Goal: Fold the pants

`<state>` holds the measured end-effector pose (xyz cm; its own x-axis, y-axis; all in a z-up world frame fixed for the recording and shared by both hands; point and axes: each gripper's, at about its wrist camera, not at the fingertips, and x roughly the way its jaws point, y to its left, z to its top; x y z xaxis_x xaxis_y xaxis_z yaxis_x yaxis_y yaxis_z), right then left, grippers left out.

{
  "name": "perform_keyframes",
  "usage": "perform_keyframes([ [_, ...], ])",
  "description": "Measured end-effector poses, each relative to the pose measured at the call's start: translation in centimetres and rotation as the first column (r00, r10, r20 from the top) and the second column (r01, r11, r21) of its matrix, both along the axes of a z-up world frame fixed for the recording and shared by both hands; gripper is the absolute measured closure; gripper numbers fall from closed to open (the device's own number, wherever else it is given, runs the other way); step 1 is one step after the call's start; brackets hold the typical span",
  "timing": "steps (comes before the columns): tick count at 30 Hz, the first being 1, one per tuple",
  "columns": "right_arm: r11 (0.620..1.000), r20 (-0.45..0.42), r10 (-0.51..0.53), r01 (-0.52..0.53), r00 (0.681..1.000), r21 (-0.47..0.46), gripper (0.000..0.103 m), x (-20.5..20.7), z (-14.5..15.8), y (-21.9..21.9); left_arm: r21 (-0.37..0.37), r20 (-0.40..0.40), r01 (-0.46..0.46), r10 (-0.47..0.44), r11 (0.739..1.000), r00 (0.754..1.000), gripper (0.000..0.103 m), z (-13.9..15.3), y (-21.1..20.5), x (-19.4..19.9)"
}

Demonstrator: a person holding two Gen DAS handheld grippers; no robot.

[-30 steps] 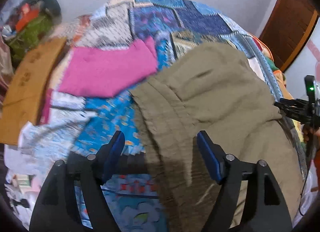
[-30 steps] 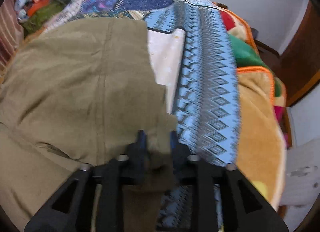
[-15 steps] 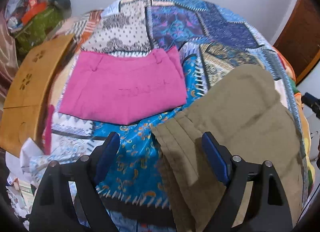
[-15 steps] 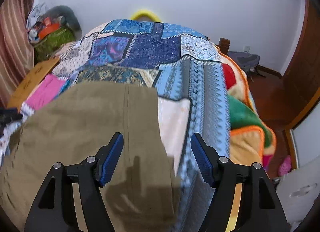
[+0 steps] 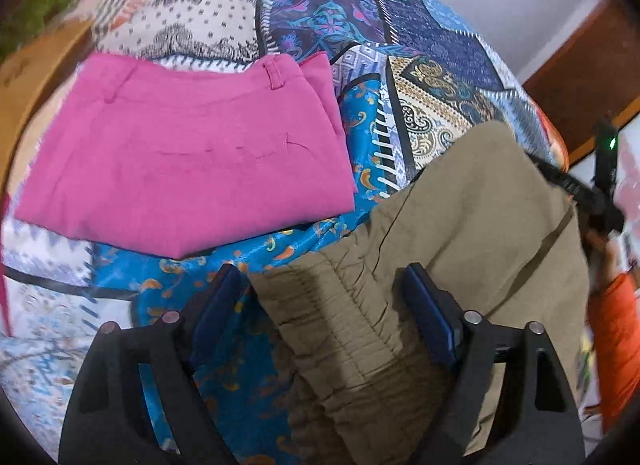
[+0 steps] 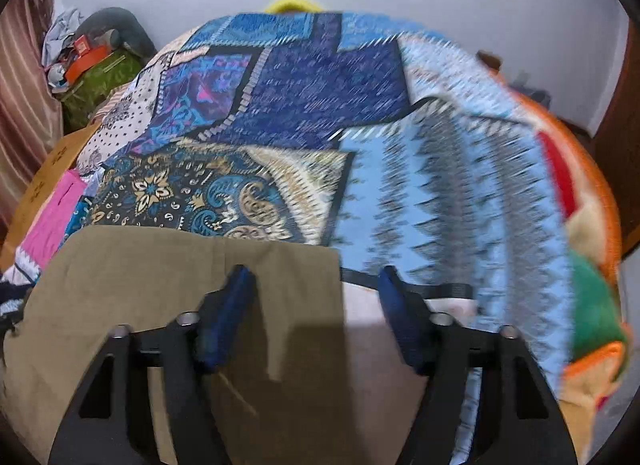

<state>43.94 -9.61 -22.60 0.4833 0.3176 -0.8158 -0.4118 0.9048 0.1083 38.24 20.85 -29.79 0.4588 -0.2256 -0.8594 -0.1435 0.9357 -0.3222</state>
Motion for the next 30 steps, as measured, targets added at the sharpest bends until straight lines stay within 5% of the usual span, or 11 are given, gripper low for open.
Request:
perform_keyframes([
  [2, 1.0, 0.04, 0.004, -0.003, 0.999, -0.016, 0.055, -0.4, -0.1, 0.6, -0.004, 0.015, -0.001, 0.001, 1.0, 1.0, 0.026, -0.1, 0.0, -0.1],
  [6, 0.997, 0.058, 0.026, -0.022, 0.998, -0.068, 0.091, -1.0, 0.2, 1.5, 0.022, 0.029, -0.035, 0.034, 0.999, 0.999, 0.042, 0.5, -0.2, -0.4],
  [14, 0.997, 0.16, -0.012, 0.024, 0.987, -0.075, 0.093, -3.0, 3.5, 1.1, 0.205, 0.106, -0.032, 0.01, 0.978, 0.994, 0.058, 4.0, -1.6, -1.9],
  [19, 0.997, 0.269, -0.021, 0.039, 0.963, -0.062, 0.093, -4.1, 8.7, 0.7, 0.237, 0.26, -0.059, -0.005, 0.97, 0.966, 0.059, 10.4, -1.4, -3.2],
  [24, 0.997, 0.368, -0.071, 0.074, 0.927, 0.004, 0.093, -5.8, 14.4, -0.1, 0.352, 0.352, -0.071, -0.062, 0.933, 0.934, 0.059, 16.4, -2.9, -4.1],
  [30, 0.996, 0.418, -0.083, 0.058, 0.905, 0.071, 0.093, -9.3, 19.2, -1.8, 0.311, 0.408, -0.059, -0.078, 0.948, 0.91, 0.059, 19.8, -2.8, -6.8],
])
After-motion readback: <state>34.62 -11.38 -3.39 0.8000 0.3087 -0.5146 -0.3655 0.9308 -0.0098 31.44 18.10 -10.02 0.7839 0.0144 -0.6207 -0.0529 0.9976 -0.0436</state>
